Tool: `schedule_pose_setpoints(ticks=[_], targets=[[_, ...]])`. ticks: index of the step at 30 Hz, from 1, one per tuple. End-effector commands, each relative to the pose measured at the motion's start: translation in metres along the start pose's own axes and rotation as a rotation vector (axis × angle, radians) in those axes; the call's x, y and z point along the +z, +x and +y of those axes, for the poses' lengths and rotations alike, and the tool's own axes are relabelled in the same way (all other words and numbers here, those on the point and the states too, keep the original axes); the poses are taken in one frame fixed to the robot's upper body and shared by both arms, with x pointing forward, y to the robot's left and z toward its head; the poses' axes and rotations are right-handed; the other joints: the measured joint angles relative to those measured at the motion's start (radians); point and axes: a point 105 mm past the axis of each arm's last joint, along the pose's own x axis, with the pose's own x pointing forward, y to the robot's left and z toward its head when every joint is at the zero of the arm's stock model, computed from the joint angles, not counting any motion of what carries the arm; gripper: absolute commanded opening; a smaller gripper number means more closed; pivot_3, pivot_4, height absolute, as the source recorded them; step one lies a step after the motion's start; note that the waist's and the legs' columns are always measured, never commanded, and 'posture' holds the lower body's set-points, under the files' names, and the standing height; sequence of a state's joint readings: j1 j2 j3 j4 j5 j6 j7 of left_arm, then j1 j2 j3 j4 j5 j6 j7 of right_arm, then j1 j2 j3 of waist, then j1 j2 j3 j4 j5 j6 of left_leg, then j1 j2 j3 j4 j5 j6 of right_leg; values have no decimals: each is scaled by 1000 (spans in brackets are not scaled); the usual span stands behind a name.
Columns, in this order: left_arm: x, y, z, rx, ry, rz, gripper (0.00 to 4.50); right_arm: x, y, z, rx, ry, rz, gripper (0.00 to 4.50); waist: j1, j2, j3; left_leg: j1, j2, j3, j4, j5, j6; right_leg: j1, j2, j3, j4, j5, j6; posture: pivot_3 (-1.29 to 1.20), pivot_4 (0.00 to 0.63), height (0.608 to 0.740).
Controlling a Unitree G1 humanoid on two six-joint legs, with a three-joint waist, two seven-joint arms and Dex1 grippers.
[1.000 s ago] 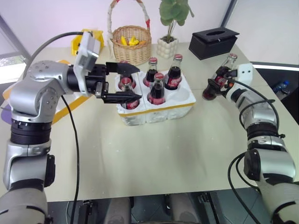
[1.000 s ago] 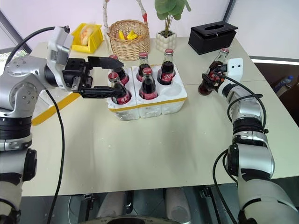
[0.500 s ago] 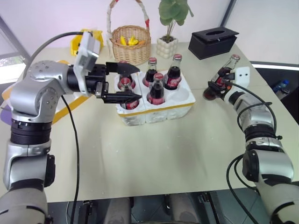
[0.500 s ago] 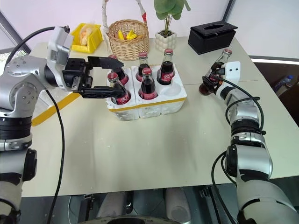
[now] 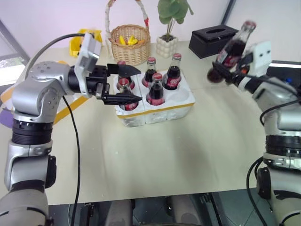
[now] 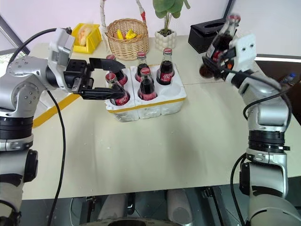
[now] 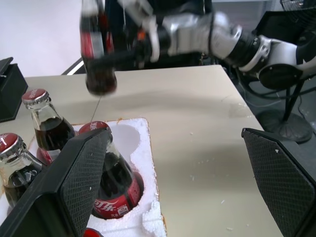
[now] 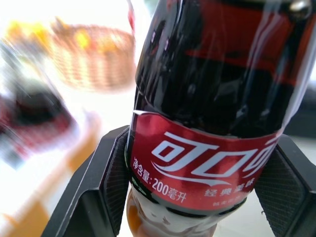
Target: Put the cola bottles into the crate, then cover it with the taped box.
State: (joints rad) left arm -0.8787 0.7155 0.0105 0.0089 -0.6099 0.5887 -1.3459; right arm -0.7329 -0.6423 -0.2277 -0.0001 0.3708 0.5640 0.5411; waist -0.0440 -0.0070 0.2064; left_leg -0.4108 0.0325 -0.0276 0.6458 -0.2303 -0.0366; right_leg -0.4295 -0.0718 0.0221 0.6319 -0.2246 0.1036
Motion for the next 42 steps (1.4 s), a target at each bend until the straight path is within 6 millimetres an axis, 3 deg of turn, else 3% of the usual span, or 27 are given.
schedule_pose_setpoints(ticks=[1,8,17,25,41,42], targets=[[10,1,1,-6,52,-8,4500,49,-3,21,80,17,-130,2823,1,0,0,0,0,0,0,0,0,0,0,0,0,0,0,0,150,740],[10,2,2,-9,56,-12,4500,40,8,69,222,28,-83,2823,2,0,0,0,0,0,1,0,0,0,0,0,0,0,-1,0,150,740],[11,-3,1,8,61,-4,4500,14,6,96,326,11,4,2823,7,0,0,-1,0,0,1,0,0,0,0,0,-1,0,0,0,150,740],[11,-4,2,18,62,-4,4500,-17,5,102,334,-18,80,2823,5,-1,0,-1,0,0,1,0,0,0,0,0,-1,0,-1,0,150,740],[13,-2,3,17,66,-13,4500,-56,9,97,285,9,159,2823,10,-1,0,-1,0,0,1,0,0,0,0,0,-1,0,-1,0,150,740],[13,-2,3,17,67,-12,4500,-59,9,97,281,17,164,3857,10,-1,0,-1,0,0,1,0,0,0,0,0,-1,0,-1,0,150,740]])
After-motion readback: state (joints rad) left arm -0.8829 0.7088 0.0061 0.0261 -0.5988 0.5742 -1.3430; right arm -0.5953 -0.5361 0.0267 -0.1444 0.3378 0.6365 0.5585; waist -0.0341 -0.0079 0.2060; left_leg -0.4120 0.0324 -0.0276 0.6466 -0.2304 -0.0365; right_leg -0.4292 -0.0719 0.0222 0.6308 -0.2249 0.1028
